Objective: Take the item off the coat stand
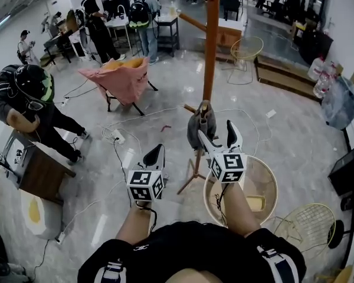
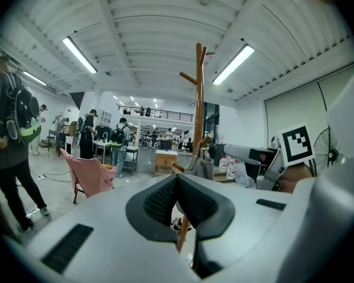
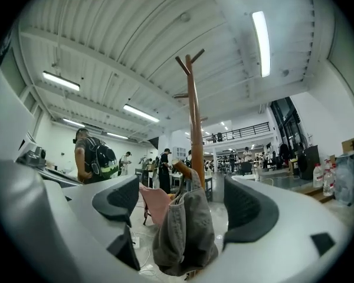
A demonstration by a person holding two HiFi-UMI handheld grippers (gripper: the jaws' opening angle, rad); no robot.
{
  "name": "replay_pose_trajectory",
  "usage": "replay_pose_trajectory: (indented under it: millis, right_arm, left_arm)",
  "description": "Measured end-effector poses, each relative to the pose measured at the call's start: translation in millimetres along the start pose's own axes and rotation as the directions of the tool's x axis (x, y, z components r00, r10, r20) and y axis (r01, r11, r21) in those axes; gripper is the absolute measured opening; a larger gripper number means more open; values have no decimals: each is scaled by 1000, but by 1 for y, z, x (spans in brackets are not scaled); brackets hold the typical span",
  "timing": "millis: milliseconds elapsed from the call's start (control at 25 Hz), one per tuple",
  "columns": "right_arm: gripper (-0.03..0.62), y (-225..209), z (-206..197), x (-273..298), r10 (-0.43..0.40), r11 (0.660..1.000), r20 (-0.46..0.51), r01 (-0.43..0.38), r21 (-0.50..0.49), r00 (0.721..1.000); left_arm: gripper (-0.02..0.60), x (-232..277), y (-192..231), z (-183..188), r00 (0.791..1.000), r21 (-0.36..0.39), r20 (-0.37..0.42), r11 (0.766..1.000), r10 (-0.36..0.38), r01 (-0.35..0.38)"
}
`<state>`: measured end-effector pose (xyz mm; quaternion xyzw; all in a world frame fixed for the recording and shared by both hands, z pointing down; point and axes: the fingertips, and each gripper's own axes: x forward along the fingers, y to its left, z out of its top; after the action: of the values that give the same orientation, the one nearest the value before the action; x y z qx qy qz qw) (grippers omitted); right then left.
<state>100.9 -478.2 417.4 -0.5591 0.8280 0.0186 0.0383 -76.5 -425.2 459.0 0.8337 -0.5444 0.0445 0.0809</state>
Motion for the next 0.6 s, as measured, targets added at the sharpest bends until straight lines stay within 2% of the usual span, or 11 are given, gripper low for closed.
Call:
replay_pose_trajectory:
  millis: [200, 360, 480, 600]
  right_arm:
    - [463, 2, -20, 34, 63, 998, -64, -61, 28, 996]
    - [462, -10, -42, 61, 118, 993, -154, -120, -4, 981]
    - [428, -16, -62, 72, 157, 987, -232, -159, 9, 960]
    - [396, -16, -69, 82, 214, 976, -262, -218, 13, 941]
  left_arm:
    - [12, -6, 23, 4, 999, -4, 12, 999, 36, -36]
    - [12, -11, 43, 0, 996, -24, 11, 996, 85, -85]
    - [12, -18, 54, -3, 994, -34, 6, 994, 107, -107]
    - [12, -21, 59, -2, 994, -31, 3, 993, 114, -113]
